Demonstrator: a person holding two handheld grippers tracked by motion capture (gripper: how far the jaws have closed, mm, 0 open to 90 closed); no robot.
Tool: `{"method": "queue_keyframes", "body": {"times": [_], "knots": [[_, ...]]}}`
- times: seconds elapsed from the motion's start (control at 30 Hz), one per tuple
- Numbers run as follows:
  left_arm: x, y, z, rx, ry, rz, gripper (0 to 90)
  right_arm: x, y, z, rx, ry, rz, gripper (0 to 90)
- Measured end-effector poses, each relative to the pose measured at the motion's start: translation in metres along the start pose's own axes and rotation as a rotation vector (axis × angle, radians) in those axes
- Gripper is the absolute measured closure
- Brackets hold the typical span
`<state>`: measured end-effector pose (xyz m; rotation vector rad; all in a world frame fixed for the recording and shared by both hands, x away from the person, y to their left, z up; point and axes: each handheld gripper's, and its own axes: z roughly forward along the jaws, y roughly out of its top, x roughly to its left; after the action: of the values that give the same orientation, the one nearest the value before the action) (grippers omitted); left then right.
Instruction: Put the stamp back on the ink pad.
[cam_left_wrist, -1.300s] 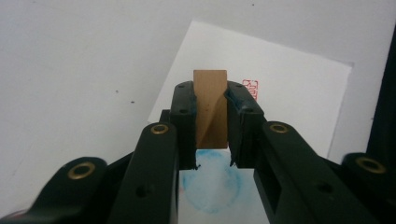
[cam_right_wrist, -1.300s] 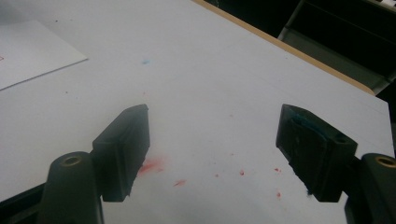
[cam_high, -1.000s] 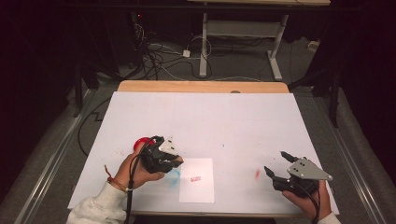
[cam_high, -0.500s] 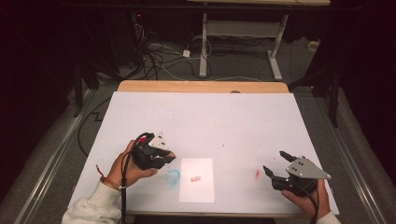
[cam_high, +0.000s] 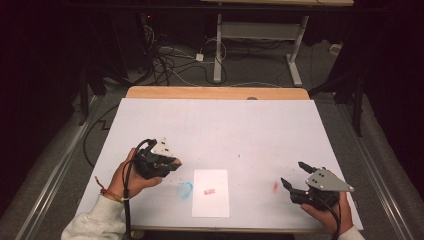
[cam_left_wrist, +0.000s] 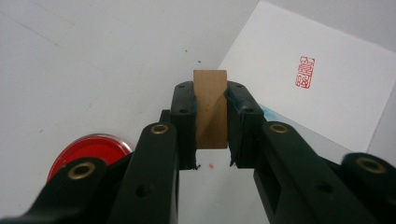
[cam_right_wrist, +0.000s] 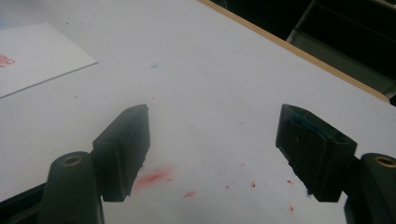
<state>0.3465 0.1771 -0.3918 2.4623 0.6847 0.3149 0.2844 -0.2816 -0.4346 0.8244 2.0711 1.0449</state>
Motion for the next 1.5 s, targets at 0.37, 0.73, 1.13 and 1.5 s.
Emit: {"method": "queue_keyframes", "body": {"times": [0.37, 0.73, 1.13, 1.5], "knots": [[0.021, -0.019, -0.007, 0.005, 0.044, -0.075, 73.5, 0.002, 0.000, 0.001, 0.001, 0.008, -0.013, 26.8], [0.041, -0.034, 0.000, 0.018, 0.075, -0.139, 73.5, 0.003, 0.000, 0.000, -0.002, 0.011, -0.015, 26.8], [0.064, -0.042, 0.018, 0.058, 0.075, -0.204, 73.5, 0.003, -0.003, -0.002, 0.009, 0.004, -0.013, 26.5], [0.072, -0.043, 0.031, 0.120, 0.085, -0.215, 73.4, 0.003, -0.005, -0.006, 0.015, -0.004, -0.011, 26.9]]}}
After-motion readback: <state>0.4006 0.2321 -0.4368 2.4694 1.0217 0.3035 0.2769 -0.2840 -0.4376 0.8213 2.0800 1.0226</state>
